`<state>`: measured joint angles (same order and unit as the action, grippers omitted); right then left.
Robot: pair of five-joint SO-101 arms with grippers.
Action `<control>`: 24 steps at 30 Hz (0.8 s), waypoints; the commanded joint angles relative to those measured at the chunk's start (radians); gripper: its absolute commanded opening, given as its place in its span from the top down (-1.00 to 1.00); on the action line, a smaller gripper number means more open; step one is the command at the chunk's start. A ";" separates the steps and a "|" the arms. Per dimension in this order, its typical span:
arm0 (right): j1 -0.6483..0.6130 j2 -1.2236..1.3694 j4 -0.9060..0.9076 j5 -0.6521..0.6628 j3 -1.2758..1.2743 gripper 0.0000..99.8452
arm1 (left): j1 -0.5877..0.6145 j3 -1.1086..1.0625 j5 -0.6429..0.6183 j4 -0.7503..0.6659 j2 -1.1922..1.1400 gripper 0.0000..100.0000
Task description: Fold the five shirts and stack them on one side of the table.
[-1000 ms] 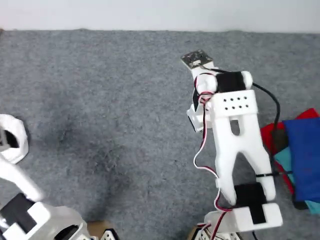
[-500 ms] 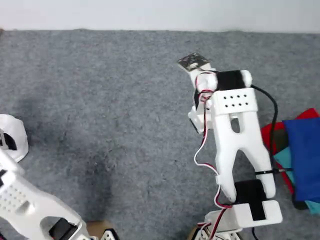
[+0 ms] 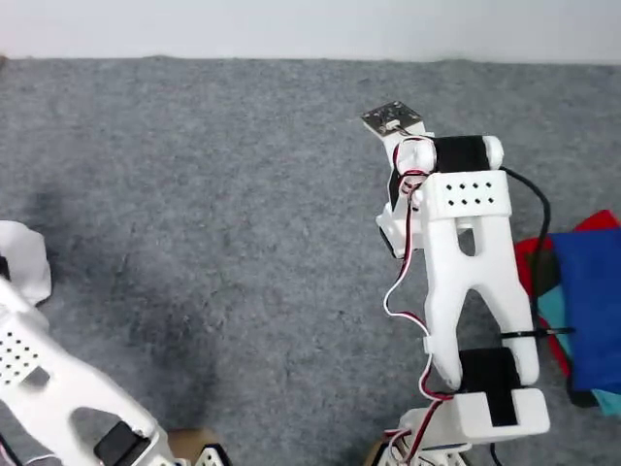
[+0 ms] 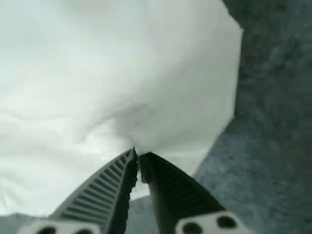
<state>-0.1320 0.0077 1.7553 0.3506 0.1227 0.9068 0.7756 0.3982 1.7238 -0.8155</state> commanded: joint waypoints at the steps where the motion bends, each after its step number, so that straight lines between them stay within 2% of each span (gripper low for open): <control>1: 0.004 -0.002 0.031 0.003 0.044 0.39 | -0.114 -0.180 -0.023 0.041 0.296 0.98; 8: 0.010 -0.002 0.038 0.003 0.043 0.39 | -0.477 -0.656 -0.023 0.037 0.836 0.98; 12: 0.012 -0.002 0.038 0.003 0.043 0.39 | -0.743 -0.782 -0.023 0.037 1.100 0.98; 14: 0.012 -0.002 0.038 0.003 0.043 0.39 | -0.835 -0.799 -0.023 0.034 1.201 0.98; 17: 0.012 -0.002 0.039 0.003 0.043 0.39 | -0.810 -0.800 -0.043 0.034 1.237 0.97; 21: 0.012 -0.004 0.038 0.003 -0.017 0.39 | -0.551 -0.800 -0.089 -0.014 1.158 0.93; 24: 0.012 -0.004 0.033 0.008 -0.101 0.39 | -0.358 -0.796 -0.094 -0.031 1.048 0.71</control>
<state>-0.1320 0.0077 1.7553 0.3506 0.0614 0.3713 -0.0253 0.3261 1.7146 0.3015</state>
